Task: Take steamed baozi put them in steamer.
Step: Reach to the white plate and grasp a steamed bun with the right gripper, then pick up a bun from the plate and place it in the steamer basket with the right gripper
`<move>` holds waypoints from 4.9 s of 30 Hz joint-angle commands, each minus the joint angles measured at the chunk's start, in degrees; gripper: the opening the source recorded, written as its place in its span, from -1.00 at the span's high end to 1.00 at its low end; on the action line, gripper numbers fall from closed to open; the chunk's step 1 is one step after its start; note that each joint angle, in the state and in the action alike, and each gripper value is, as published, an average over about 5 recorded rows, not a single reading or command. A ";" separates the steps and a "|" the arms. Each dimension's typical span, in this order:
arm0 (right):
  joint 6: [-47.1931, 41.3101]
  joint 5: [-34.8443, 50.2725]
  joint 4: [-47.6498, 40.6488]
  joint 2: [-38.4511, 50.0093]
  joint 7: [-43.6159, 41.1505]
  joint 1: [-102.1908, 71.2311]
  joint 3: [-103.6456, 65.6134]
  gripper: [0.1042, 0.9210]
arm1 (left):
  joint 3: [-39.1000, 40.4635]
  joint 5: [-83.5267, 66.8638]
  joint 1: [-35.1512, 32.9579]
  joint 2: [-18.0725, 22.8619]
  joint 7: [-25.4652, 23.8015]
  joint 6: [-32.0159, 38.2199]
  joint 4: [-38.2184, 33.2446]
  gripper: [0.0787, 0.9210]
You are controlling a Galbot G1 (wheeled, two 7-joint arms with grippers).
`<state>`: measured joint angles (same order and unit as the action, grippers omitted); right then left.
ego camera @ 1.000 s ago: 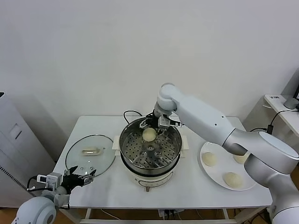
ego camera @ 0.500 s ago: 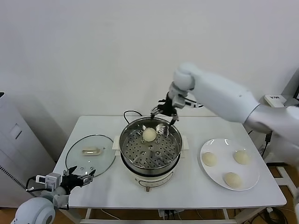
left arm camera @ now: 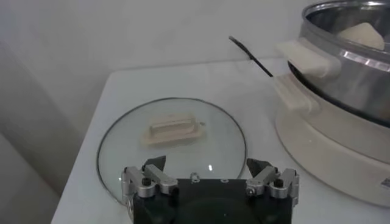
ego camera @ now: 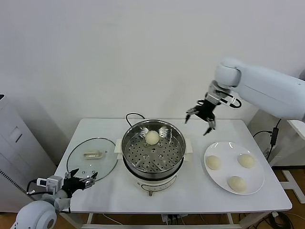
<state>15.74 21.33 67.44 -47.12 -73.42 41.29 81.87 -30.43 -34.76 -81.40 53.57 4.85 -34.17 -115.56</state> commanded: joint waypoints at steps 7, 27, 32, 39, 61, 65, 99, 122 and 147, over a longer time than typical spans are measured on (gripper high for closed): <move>-20.92 -0.52 0.64 9.69 5.13 -11.29 -1.93 -0.76 | -0.05 0.07 -0.01 0.46 0.12 -0.26 -0.22 -0.77; -16.42 -13.63 -9.92 4.73 8.67 -32.49 -21.67 -0.76 | 0.43 0.47 0.33 1.14 0.24 -0.84 -0.37 -0.77; -15.24 -15.63 -12.73 2.52 9.12 -34.07 -24.15 -0.76 | 0.62 0.60 0.29 1.23 0.22 -0.87 -0.34 -0.77; -14.61 -17.48 -15.06 0.58 9.07 -35.55 -26.18 -0.74 | 0.72 0.68 0.33 1.28 0.20 -0.89 -0.26 -0.77; -14.47 -20.47 -13.00 1.46 7.78 -36.51 -28.72 -0.04 | 0.66 0.73 0.37 1.16 0.28 -0.97 -0.01 -0.77; -15.29 -16.61 -10.13 3.43 5.41 -29.70 -22.54 -0.03 | 0.70 0.96 0.37 1.45 0.51 -1.15 0.01 -0.77; -38.50 32.20 8.54 -13.85 12.87 11.21 8.44 -0.03 | 0.54 1.55 0.38 1.19 0.59 -0.79 0.42 -0.77; -47.53 34.24 4.30 -28.12 26.64 -1.79 6.48 -0.03 | 0.35 1.78 0.43 1.73 0.61 -0.60 0.95 -0.77; -48.06 32.03 0.30 -30.17 29.39 -7.58 4.01 -0.27 | -0.38 1.48 -0.12 1.87 0.58 -0.23 0.96 -0.77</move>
<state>-32.07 53.62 68.31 -76.84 -44.42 34.69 86.26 -30.79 -33.26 -81.51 55.45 5.44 -34.42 -114.57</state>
